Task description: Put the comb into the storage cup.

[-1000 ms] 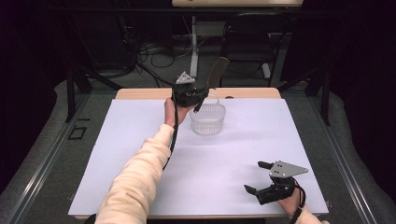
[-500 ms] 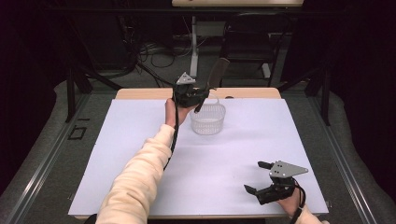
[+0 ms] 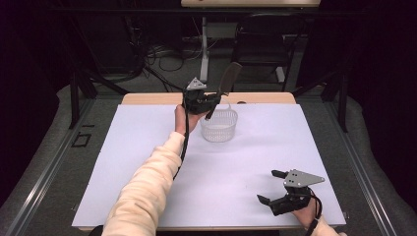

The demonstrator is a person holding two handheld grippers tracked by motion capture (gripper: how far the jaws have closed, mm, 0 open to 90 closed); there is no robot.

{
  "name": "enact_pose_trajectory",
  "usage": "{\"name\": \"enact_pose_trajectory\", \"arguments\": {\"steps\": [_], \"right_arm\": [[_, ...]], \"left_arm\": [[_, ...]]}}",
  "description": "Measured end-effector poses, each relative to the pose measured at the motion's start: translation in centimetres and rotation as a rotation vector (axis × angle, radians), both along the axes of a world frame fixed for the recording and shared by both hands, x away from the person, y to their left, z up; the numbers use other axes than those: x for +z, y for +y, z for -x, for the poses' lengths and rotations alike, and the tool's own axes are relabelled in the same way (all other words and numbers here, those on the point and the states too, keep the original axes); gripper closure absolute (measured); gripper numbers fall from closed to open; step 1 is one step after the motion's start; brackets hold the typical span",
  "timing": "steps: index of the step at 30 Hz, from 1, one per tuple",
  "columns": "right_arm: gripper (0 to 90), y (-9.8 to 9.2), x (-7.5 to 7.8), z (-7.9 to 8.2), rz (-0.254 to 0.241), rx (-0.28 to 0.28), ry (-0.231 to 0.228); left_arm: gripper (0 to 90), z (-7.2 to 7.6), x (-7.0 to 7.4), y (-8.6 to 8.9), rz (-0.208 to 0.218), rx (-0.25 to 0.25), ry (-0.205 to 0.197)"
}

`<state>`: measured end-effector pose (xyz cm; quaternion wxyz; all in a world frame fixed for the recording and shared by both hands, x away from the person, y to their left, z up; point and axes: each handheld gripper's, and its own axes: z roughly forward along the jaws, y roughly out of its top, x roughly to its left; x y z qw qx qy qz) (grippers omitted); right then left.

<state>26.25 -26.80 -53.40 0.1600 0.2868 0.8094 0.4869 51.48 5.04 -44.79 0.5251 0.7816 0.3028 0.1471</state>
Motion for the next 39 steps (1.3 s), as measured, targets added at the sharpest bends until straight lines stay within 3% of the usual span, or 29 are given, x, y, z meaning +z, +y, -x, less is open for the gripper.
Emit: {"name": "enact_pose_trajectory", "arguments": {"steps": [39], "right_arm": [[1.2,-0.01,0.01,0.0,0.004,0.0,0.001]], "left_arm": [[72.4,0.03,-0.36,0.11,-0.028,-0.035,0.012]]}}
